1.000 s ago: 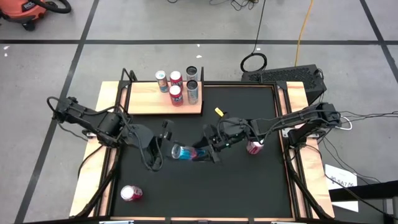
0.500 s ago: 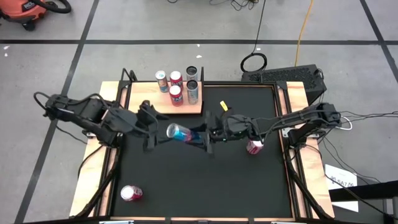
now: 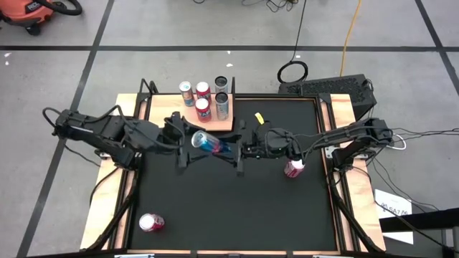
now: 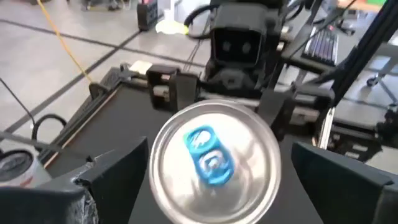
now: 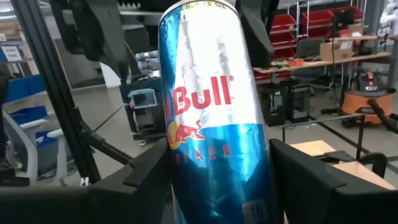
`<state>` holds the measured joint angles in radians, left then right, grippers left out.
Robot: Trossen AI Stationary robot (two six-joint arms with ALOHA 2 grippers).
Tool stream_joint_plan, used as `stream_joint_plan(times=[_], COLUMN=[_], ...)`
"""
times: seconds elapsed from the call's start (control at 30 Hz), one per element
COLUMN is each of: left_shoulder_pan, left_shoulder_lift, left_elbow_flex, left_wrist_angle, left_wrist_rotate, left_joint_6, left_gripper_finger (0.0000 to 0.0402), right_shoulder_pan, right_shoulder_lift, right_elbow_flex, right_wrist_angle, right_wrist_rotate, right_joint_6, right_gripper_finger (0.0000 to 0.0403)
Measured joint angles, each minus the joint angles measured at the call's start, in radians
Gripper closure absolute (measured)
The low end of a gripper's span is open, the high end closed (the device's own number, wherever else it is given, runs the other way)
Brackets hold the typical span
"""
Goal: Place canned beverage on shelf
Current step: Put the blue soda can aligned with the other blue soda can on the shelf
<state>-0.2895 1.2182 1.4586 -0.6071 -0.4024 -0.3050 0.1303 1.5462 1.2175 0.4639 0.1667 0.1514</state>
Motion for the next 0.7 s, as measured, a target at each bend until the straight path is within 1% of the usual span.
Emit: stream_joint_plan(times=[0.07, 0.13, 0.3, 0.5, 0.63, 0.7], left_shoulder_pan=[0.007, 0.018, 0.041, 0.068, 0.099, 0.121], left_shoulder_lift=[-0.005, -0.009, -0.016, -0.017, -0.027, -0.031], left_elbow_flex=[0.0, 0.0, 0.0, 0.0, 0.002, 0.002], left_wrist_angle=[0.01, 0.009, 0.0, -0.012, -0.046, -0.072], left_wrist_rotate=[0.0, 0.0, -0.001, 0.047, 0.077, 0.083], left_joint_6=[0.0, -0.001, -0.003, 0.0, 0.0, 0.012], left_gripper_finger=[0.0015, 0.003, 0.0085, 0.0147, 0.0179, 0.0186], right_shoulder_pan=[0.0, 0.0, 0.0, -0.012, -0.035, -0.05], right_shoulder_lift=[0.0, 0.0, -0.001, -0.001, -0.001, -0.001], right_elbow_flex=[0.0, 0.0, 0.0, 0.0, 0.001, 0.002], right_wrist_angle=[0.013, 0.023, 0.026, 0.014, -0.012, -0.048], right_wrist_rotate=[0.003, 0.021, 0.021, 0.017, 0.029, 0.03], right_joint_6=[-0.007, -0.009, -0.031, -0.032, 0.049, 0.091], right_gripper_finger=[0.0174, 0.0173, 0.0171, 0.0168, 0.0151, 0.0135])
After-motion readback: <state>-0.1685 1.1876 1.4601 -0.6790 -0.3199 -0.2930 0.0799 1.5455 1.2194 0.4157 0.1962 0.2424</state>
